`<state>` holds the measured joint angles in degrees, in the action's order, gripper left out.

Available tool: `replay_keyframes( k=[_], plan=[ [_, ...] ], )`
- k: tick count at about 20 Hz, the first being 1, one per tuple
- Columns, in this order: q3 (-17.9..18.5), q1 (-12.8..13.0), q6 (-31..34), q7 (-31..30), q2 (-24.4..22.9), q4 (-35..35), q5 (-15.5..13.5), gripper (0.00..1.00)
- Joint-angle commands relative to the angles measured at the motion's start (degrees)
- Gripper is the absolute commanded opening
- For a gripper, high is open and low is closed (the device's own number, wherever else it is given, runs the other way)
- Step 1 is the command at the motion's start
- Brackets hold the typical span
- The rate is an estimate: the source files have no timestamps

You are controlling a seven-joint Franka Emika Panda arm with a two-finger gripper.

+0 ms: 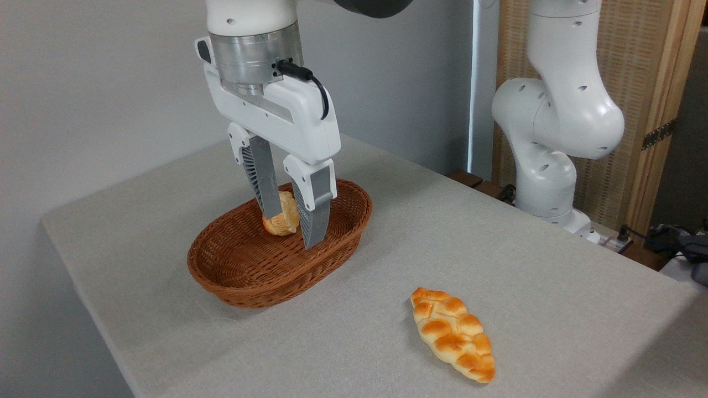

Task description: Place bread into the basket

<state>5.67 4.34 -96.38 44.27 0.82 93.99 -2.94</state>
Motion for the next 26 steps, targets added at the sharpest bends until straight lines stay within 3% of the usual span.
replay_keyframes(
  k=[1,17,26],
  plan=[
    [1.18,0.49,1.55,0.64,-1.17,-0.13,0.13,1.0],
    [1.71,0.41,2.16,0.91,-1.17,-0.13,0.31,1.0],
    [2.5,0.41,4.01,4.78,-1.17,-0.04,0.31,1.0]
  ],
)
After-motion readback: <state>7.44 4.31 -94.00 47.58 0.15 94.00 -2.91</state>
